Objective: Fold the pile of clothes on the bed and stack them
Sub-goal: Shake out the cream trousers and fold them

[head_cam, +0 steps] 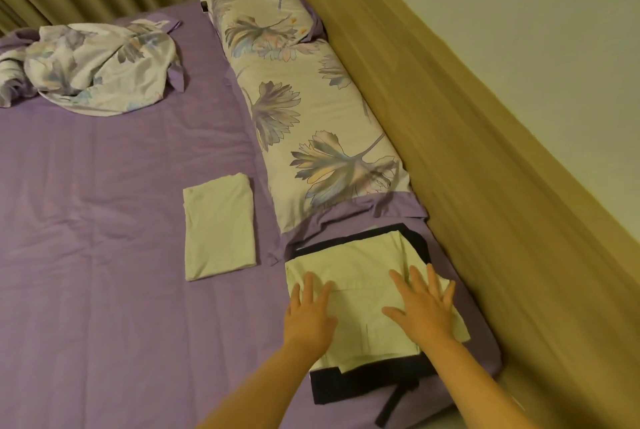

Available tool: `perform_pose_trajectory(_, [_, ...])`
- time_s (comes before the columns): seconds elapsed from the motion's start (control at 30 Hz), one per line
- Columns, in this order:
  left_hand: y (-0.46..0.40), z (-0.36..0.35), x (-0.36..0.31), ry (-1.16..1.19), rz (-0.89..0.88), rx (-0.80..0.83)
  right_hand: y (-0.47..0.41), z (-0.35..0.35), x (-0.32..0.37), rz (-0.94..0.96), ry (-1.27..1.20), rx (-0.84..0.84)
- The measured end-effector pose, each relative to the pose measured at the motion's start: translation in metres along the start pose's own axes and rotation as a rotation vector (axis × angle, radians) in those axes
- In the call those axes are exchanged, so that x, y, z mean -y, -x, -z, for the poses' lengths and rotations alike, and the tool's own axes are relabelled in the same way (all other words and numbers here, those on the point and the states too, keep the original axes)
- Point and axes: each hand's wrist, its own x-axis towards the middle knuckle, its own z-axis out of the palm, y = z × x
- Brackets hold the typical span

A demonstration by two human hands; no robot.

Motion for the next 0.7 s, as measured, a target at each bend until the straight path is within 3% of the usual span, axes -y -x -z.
perform_pose_trajectory(0.3, [-0.013, 0.006, 0.016, 0.138, -0.028, 0.087, -0.010, 0.002, 0.022, -0.087, 0.139, 0.080])
perform_pose_trajectory(0.4, [-0.002, 0.019, 0.023, 0.309, -0.015, 0.067, -0.001, 0.017, 0.044, -0.096, 0.147, 0.056])
perform_pose_trajectory(0.57, [0.036, 0.043, 0.054, 0.485, 0.024, 0.054, 0.025, 0.036, 0.098, 0.090, 0.010, -0.001])
perform_pose_trajectory(0.7, [0.082, 0.061, 0.098, 0.496, 0.061, 0.010, 0.049, 0.038, 0.152, 0.252, -0.049, 0.017])
